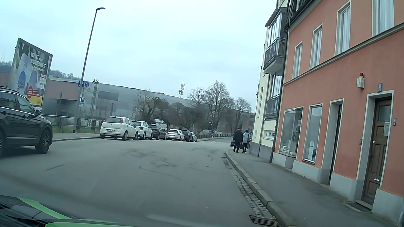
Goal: Follow the waypoints while adhering to traffic rules and regulations
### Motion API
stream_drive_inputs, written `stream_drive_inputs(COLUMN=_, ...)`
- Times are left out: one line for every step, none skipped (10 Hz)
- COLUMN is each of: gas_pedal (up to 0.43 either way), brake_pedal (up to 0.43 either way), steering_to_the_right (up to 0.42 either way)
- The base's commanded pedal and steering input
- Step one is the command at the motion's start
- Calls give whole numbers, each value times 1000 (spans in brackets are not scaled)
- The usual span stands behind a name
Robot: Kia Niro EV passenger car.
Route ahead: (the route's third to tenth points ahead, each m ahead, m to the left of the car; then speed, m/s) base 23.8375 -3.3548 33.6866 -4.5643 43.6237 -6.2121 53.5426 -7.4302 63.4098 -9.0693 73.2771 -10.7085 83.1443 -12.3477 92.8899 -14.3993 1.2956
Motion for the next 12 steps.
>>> stream_drive_inputs(gas_pedal=0, brake_pedal=250, steering_to_the_right=-96)
stream_drive_inputs(gas_pedal=0, brake_pedal=256, steering_to_the_right=-96)
stream_drive_inputs(gas_pedal=0, brake_pedal=262, steering_to_the_right=-96)
stream_drive_inputs(gas_pedal=0, brake_pedal=268, steering_to_the_right=-96)
stream_drive_inputs(gas_pedal=0, brake_pedal=268, steering_to_the_right=-96)
stream_drive_inputs(gas_pedal=0, brake_pedal=262, steering_to_the_right=-96)
stream_drive_inputs(gas_pedal=0, brake_pedal=268, steering_to_the_right=-96)
stream_drive_inputs(gas_pedal=0, brake_pedal=268, steering_to_the_right=-96)
stream_drive_inputs(gas_pedal=0, brake_pedal=268, steering_to_the_right=-96)
stream_drive_inputs(gas_pedal=0, brake_pedal=268, steering_to_the_right=-96)
stream_drive_inputs(gas_pedal=0, brake_pedal=268, steering_to_the_right=-96)
stream_drive_inputs(gas_pedal=0, brake_pedal=274, steering_to_the_right=-96)
